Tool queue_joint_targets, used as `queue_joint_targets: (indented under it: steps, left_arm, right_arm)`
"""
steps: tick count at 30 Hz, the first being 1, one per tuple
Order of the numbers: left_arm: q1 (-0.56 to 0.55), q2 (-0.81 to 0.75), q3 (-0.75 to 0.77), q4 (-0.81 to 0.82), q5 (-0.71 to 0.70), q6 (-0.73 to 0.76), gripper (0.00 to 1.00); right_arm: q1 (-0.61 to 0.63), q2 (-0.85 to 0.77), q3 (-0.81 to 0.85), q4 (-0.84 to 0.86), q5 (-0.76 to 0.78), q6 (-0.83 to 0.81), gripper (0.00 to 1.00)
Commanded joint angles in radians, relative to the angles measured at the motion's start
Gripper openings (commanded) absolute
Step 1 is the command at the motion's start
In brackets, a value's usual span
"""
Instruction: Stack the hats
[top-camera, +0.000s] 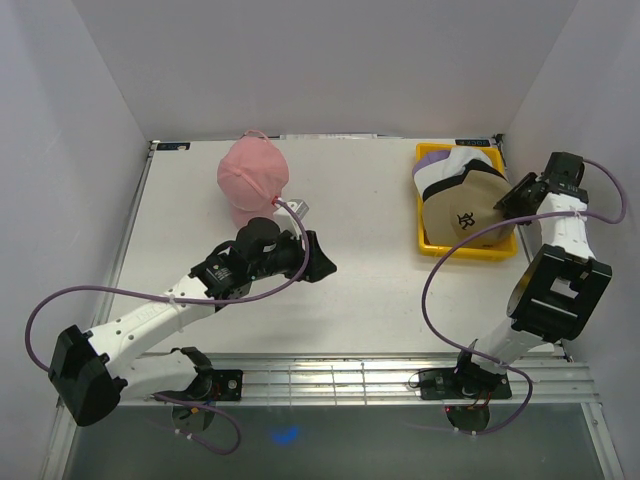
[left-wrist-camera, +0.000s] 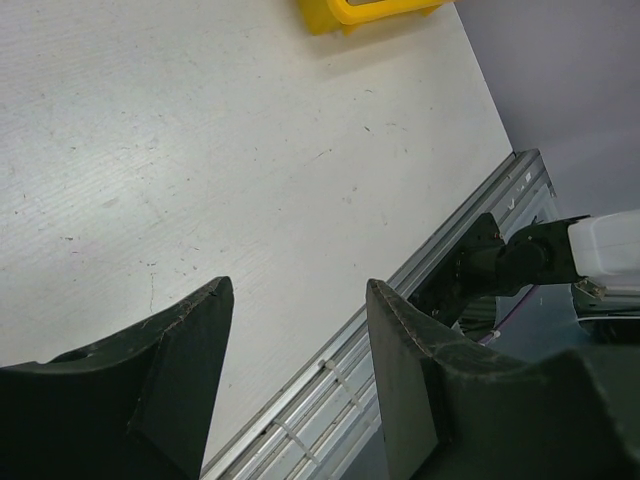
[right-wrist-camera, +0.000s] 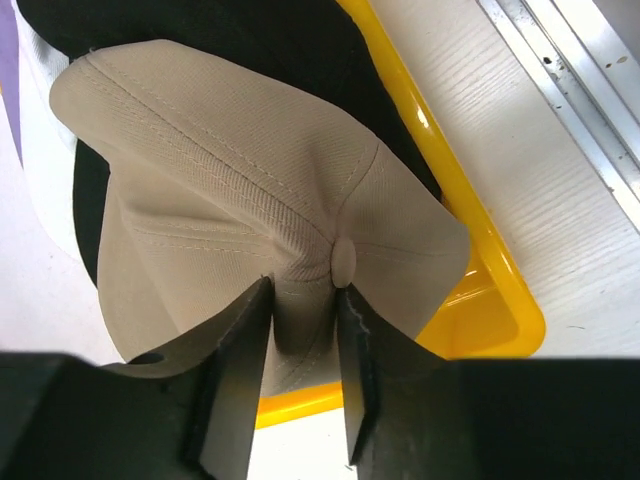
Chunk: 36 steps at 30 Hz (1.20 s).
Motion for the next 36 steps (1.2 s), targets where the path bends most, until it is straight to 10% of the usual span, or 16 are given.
queue_joint_targets:
  steps: [1,12,36]
  left_arm:
    - [0.002,-0.035,-0.006,-0.007,-0.01,0.009,0.66]
    - [0.004,-0.01,0.01,-0.003,0.004,0.006,0.66]
    - [0.107,0.176,0.336,0.08,0.145,-0.069,0.79]
  right_arm:
    - [-0.004,-0.034,-0.019,0.036,-0.001,0.012,0.36]
    - [-0.004,-0.106,0.111,-0.119,-0.007,-0.008,0.13]
    - [0.158,-0.24,0.386,-0.32,-0.169,0.022,0.08]
